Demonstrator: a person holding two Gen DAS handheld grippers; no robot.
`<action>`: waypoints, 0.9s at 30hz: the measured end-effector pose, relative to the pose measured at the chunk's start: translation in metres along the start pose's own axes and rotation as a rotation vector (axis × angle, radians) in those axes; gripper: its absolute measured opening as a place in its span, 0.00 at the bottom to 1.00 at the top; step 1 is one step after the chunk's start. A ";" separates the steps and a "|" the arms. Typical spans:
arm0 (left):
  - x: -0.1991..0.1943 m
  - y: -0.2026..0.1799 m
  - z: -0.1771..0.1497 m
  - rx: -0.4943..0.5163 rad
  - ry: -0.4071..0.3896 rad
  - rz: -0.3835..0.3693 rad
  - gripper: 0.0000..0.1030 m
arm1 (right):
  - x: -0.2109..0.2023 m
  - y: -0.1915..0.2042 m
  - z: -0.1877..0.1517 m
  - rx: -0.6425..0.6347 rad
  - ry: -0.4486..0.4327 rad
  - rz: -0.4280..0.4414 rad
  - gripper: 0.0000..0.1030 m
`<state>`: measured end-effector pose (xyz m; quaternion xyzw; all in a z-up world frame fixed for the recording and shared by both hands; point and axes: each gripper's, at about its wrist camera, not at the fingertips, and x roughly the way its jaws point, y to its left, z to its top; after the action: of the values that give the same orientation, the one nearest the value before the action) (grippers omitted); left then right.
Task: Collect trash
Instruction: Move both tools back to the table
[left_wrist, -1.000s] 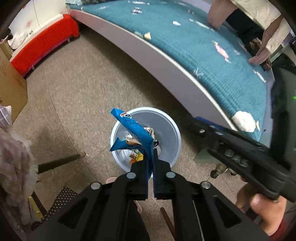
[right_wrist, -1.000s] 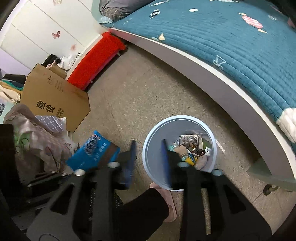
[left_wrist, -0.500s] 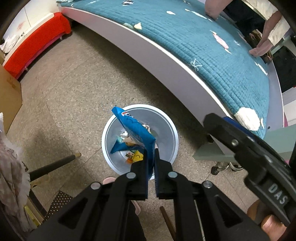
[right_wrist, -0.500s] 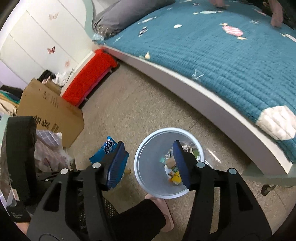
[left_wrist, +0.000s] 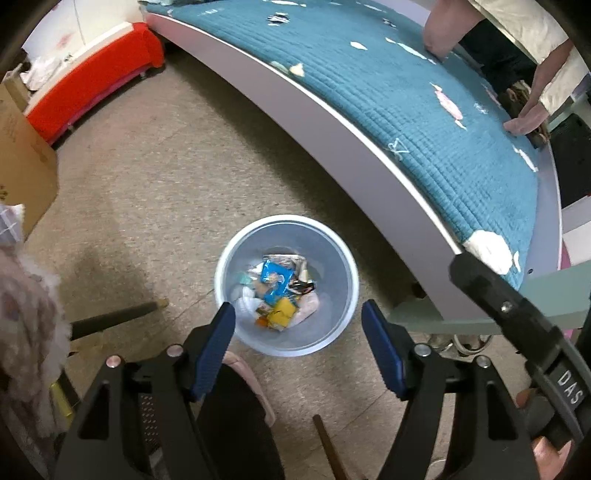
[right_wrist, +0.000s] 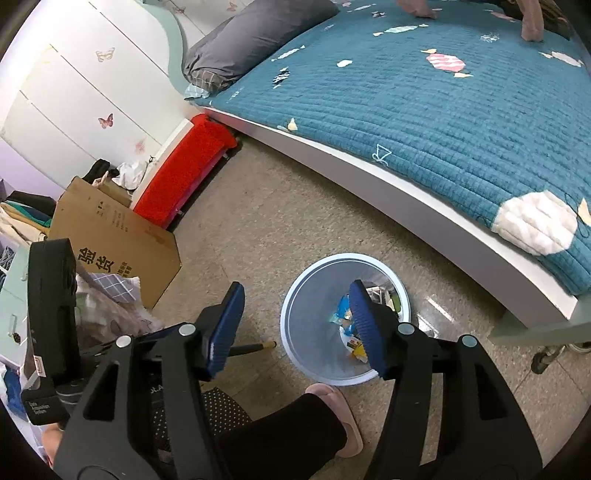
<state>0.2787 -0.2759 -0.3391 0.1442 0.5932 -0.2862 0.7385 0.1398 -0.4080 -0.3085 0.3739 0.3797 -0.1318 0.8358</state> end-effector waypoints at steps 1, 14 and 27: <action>-0.006 0.001 -0.002 -0.009 -0.005 0.008 0.67 | -0.003 0.001 -0.002 -0.002 -0.004 0.002 0.57; -0.159 0.003 -0.036 -0.026 -0.330 0.136 0.71 | -0.093 0.072 0.000 -0.112 -0.118 0.157 0.58; -0.335 0.114 -0.124 -0.151 -0.621 0.333 0.82 | -0.163 0.251 -0.043 -0.441 -0.162 0.380 0.65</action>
<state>0.2030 -0.0326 -0.0641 0.0903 0.3284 -0.1477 0.9285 0.1328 -0.2157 -0.0755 0.2361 0.2544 0.0833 0.9341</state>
